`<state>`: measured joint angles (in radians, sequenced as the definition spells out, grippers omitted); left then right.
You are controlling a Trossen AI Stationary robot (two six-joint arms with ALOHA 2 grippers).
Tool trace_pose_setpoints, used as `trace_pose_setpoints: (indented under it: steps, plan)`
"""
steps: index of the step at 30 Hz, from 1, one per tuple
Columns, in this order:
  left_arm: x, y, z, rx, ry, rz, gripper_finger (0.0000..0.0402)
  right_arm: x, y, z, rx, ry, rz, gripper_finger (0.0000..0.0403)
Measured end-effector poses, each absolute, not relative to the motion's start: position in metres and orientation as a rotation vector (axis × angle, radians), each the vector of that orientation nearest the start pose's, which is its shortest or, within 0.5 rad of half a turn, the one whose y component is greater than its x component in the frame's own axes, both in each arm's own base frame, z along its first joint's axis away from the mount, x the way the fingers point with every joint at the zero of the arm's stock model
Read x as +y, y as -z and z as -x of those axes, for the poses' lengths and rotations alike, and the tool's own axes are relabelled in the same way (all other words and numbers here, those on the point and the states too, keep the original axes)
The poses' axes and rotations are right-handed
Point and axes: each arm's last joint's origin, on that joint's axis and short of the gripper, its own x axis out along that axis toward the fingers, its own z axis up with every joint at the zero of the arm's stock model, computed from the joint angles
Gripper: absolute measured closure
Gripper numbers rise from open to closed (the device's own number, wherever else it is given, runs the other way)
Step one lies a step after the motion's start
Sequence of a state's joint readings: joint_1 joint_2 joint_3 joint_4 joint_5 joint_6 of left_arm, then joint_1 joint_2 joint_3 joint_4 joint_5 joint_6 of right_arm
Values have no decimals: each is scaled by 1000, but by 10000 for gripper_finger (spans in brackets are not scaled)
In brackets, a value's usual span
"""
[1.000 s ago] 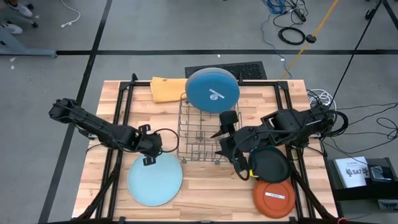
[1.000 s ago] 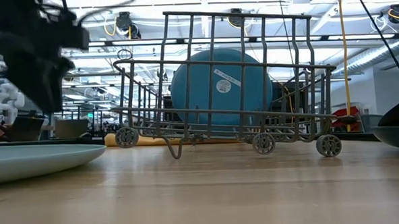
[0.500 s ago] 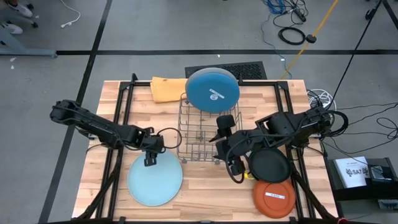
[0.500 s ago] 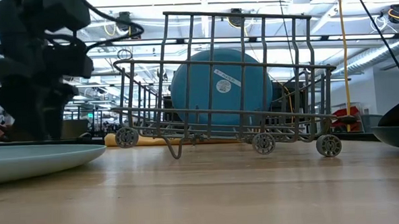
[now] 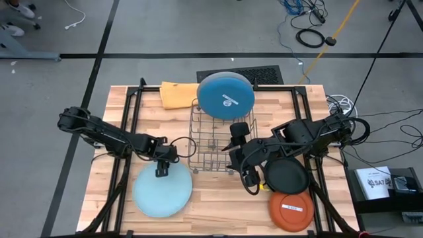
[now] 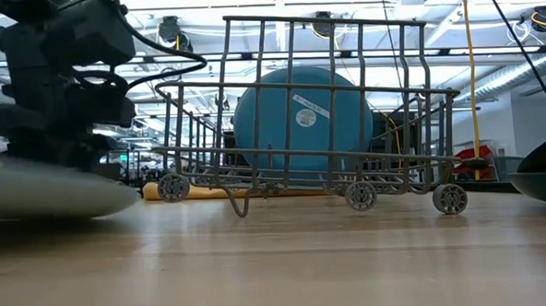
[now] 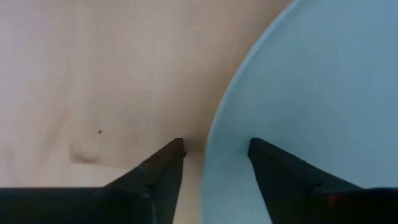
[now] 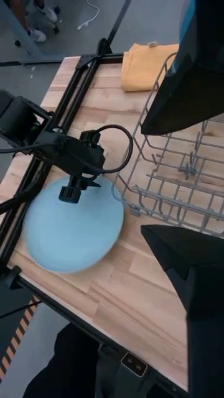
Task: Sort dishes
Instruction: Put the light blue plate into the dish rack
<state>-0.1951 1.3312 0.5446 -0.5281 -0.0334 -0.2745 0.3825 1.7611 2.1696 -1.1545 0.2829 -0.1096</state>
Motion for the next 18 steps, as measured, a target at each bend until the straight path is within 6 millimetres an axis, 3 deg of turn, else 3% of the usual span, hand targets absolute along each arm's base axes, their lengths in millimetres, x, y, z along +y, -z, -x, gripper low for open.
trace_pose_setpoints:
  steps: [10,18]
  plan:
    - [-37,-132,-195,1325,-53,70,385,120,-450,-319,701,-133,357,161]
    - [-37,-140,-195,1352,-74,50,400,120,-450,-319,701,-135,360,161]
